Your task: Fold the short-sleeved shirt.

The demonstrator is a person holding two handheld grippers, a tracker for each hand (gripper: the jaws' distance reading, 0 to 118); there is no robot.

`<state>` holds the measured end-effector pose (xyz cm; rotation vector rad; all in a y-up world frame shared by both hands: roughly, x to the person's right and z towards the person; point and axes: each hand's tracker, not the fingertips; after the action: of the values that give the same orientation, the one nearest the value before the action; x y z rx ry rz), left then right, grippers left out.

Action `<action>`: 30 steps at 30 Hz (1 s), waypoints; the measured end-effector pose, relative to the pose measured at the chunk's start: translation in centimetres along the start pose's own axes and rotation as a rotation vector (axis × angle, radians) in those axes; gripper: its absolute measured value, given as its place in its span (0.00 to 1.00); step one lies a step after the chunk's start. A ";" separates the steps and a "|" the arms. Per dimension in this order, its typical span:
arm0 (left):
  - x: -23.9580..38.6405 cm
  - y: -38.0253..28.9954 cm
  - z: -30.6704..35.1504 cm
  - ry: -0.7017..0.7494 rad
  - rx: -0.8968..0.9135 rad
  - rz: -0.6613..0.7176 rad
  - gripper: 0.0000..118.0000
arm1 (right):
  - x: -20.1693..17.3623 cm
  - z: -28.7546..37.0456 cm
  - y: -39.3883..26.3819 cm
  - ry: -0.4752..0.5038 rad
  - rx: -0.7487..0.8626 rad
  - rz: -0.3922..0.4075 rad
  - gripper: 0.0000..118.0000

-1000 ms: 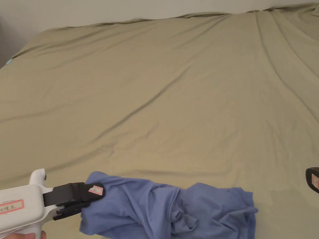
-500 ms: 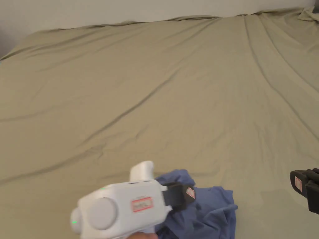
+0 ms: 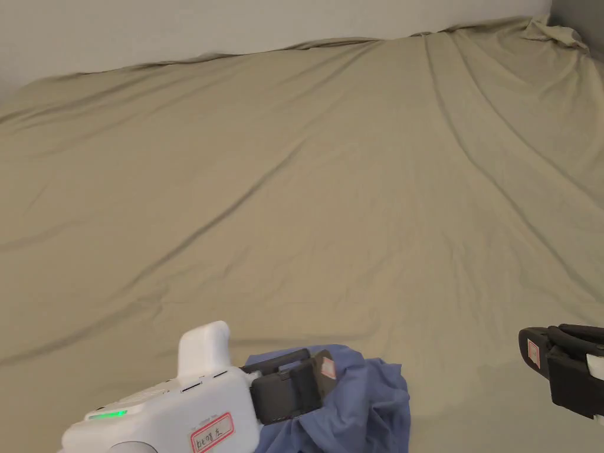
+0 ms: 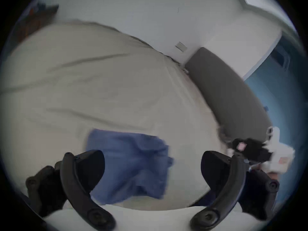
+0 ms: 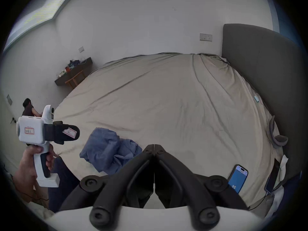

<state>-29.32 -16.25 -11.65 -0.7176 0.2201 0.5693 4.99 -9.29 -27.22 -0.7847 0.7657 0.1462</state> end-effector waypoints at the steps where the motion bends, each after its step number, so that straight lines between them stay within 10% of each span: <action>1: 0.4 -0.2 -0.4 0.076 -0.020 -0.059 0.94 | 0.1 0.1 -0.2 0.000 0.002 -0.002 0.02; 4: 2.8 -1.7 -3.4 0.051 -0.075 -0.125 0.11 | 0.2 0.1 -0.5 0.000 -0.006 -0.002 0.02; 14: 12.4 -8.7 -12.3 -0.103 -0.246 -0.336 0.11 | -0.5 0.6 -0.9 0.021 -0.024 0.038 0.02; 21: 11.5 -7.3 -8.7 -0.313 -0.308 -0.148 0.11 | -1.0 0.9 -0.1 0.104 0.052 0.048 0.02; 25: 5.1 -2.5 -1.6 -0.440 -0.161 0.011 0.11 | -1.8 -1.2 0.7 0.294 0.044 -0.013 0.02; 30: -5.3 0.8 3.5 -0.083 -0.014 0.079 0.11 | -5.3 -9.4 0.3 0.664 -0.141 -0.176 0.02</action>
<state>-34.16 -15.61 -7.50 -0.6997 0.1682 0.6752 -4.26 -14.70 -28.17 -1.0468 1.3145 -0.2353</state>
